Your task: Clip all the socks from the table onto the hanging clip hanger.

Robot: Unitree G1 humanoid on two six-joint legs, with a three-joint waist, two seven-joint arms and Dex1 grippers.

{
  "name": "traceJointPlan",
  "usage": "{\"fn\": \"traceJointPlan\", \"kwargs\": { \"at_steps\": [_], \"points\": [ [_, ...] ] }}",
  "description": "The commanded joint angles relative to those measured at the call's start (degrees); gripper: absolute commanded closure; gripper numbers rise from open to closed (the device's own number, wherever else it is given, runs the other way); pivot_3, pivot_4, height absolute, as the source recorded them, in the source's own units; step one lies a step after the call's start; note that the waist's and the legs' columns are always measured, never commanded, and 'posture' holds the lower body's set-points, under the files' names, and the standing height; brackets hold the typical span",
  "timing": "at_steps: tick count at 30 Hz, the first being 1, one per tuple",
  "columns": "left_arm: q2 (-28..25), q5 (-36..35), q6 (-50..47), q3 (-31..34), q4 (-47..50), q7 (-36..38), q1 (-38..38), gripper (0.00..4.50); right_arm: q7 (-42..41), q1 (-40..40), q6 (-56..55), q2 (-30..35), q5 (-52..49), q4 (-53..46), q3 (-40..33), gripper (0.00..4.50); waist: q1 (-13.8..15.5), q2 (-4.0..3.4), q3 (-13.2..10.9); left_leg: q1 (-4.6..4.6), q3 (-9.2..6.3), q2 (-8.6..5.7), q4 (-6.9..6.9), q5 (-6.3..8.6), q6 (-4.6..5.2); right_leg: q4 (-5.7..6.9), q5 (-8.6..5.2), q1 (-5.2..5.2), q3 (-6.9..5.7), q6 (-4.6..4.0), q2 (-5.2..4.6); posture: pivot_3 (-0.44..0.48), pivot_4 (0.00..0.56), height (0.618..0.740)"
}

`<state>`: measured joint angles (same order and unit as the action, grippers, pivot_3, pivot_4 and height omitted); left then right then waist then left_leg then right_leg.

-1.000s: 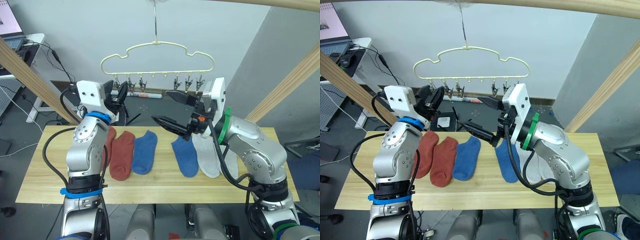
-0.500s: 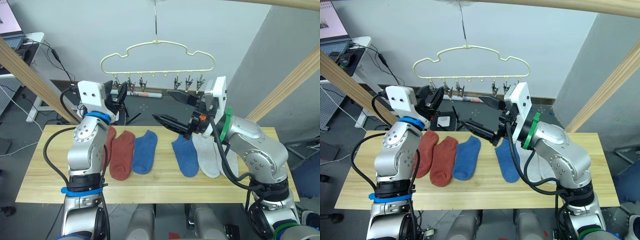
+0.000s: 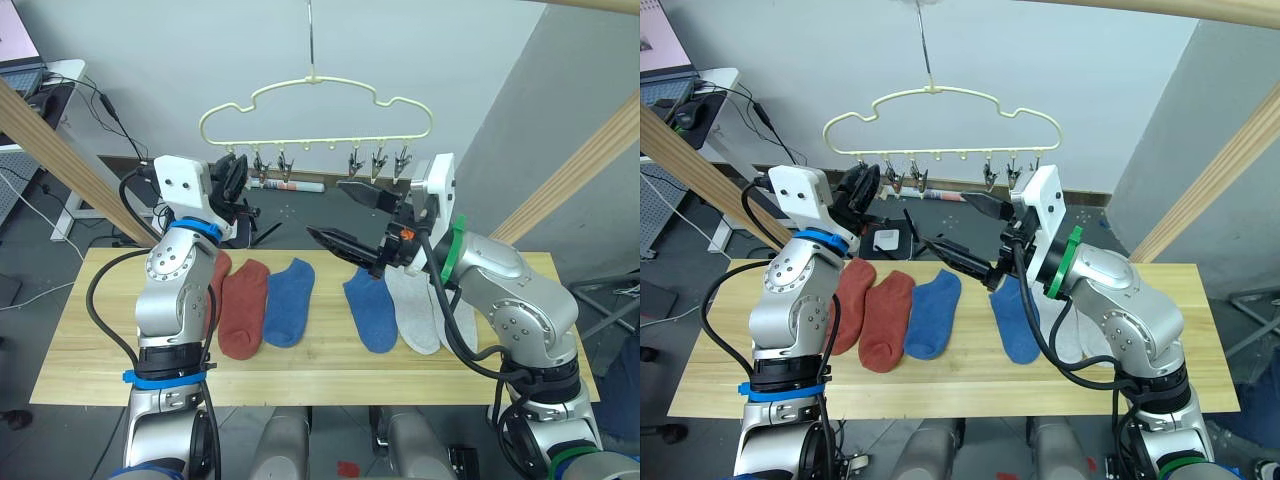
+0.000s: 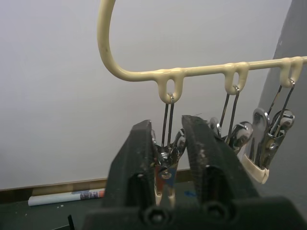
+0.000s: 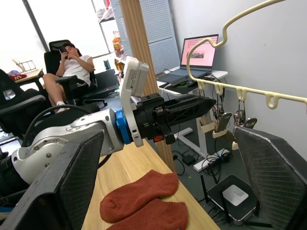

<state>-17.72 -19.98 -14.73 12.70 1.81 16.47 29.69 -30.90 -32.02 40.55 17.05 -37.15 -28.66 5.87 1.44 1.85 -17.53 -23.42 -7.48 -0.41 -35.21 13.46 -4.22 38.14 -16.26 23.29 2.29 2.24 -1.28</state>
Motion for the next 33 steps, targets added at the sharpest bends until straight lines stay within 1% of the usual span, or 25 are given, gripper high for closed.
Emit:
{"fn": "traceJointPlan", "kwargs": {
  "at_steps": [1, 5, 8, 11, 12, 14, 16, 20, 23, 27, 33],
  "points": [
    [-0.50, -0.01, 0.97, -0.22, 1.71, 0.75, 1.01, 4.48, 0.36, 0.67, -0.39, -0.07, -1.11, -2.48, -0.72, 0.00, 0.00, 0.00, 0.00, 0.00, 0.00, 0.00, 0.00, 0.00, 0.00, 0.00, 0.00, 0.00, 0.00, 0.00, 0.00, 0.157, 0.338, 0.740],
    [-1.53, -0.17, -0.17, 0.03, 2.46, 1.64, 0.52, 4.49, 1.04, 3.38, -0.91, 1.00, 0.79, -2.57, -0.45, 0.00, 0.01, 0.01, -0.02, 0.00, -0.01, 0.00, 0.00, 0.00, 0.00, -0.01, 0.00, 0.00, -0.01, 0.00, 0.00, 0.163, 0.339, 0.740],
    [-2.33, 0.30, -0.85, 0.23, 3.33, 1.18, 0.28, 4.49, 4.37, 9.80, -4.41, 3.94, 9.35, -0.82, 1.13, 0.00, 0.07, 0.01, -0.08, -0.02, 0.00, -0.01, 0.00, 0.00, 0.00, -0.02, 0.00, 0.01, 0.00, 0.00, 0.00, 0.171, 0.337, 0.740],
    [-2.90, 0.03, -1.79, 0.46, 3.99, 1.29, -0.14, 4.49, 11.67, 19.23, -5.02, 6.82, 19.16, 2.55, 1.83, 0.00, 0.32, 0.04, -0.09, -0.04, -0.01, -0.04, 0.00, 0.00, -0.01, -0.04, 0.00, 0.01, -0.01, 0.01, -0.02, 0.168, 0.337, 0.740],
    [-3.06, 0.07, -2.04, 0.52, 4.07, 1.18, -0.43, 4.49, 14.37, 22.33, -5.75, 7.02, 22.12, 4.36, 1.49, 0.00, 0.33, 0.04, -0.10, -0.05, 0.01, -0.04, 0.00, -0.01, -0.02, -0.04, 0.00, 0.02, 0.00, 0.01, -0.02, 0.166, 0.339, 0.740],
    [-3.00, -0.03, -2.28, 0.56, 4.37, 1.09, -1.01, 4.49, 18.24, 25.94, -6.75, 6.27, 25.59, 7.55, 0.37, 0.00, 0.31, 0.04, -0.10, -0.05, 0.04, -0.04, -0.01, -0.01, -0.02, -0.03, -0.01, 0.03, 0.02, 0.01, -0.03, 0.165, 0.338, 0.740],
    [-2.88, -0.17, -2.58, 0.47, 4.71, 1.14, -1.33, 4.49, 20.83, 26.87, -7.55, 4.81, 27.22, 10.04, -1.00, 0.00, 0.02, 0.01, -0.17, -0.04, 0.06, -0.03, -0.01, -0.07, -0.13, -0.01, -0.01, 0.03, 0.05, 0.01, -0.03, 0.159, 0.337, 0.740],
    [-2.60, -0.13, -2.84, 0.09, 4.75, 1.17, -1.23, 4.49, 25.44, 26.24, -7.63, 1.58, 28.57, 16.11, -5.75, 0.00, -0.24, -0.01, -0.23, 0.04, 0.12, 0.03, 0.00, -0.18, -0.31, 0.10, 0.02, 0.08, 0.10, 0.05, 0.03, 0.154, 0.338, 0.740],
    [-2.54, -0.15, -2.98, 0.11, 4.74, 1.25, -1.21, 4.49, 25.69, 25.96, -7.20, 0.40, 28.79, 18.47, -6.72, 0.00, -0.09, 0.00, -0.26, 0.09, 0.01, 0.03, 0.00, -0.25, -0.42, 0.44, 0.01, 0.11, 0.04, 0.06, 0.12, 0.152, 0.339, 0.740],
    [-2.51, -0.15, -3.14, 0.15, 4.96, 1.21, -1.39, 4.49, 26.68, 25.13, -6.24, -1.49, 29.34, 21.11, -8.09, 0.00, -0.13, -0.01, -0.27, 0.12, 0.02, 0.03, 0.00, -0.27, -0.44, 0.50, 0.01, 0.11, 0.07, 0.06, 0.13, 0.152, 0.338, 0.740],
    [-2.42, -0.58, -3.90, 0.04, 6.41, 1.28, -2.24, 4.49, 26.85, 24.46, -6.14, -1.85, 30.00, 25.21, -9.39, 0.00, -0.10, -0.01, -0.27, 0.14, 0.07, 0.03, 0.00, -0.28, -0.43, 0.52, 0.01, 0.11, 0.12, 0.05, 0.13, 0.158, 0.324, 0.740]
  ]
}}
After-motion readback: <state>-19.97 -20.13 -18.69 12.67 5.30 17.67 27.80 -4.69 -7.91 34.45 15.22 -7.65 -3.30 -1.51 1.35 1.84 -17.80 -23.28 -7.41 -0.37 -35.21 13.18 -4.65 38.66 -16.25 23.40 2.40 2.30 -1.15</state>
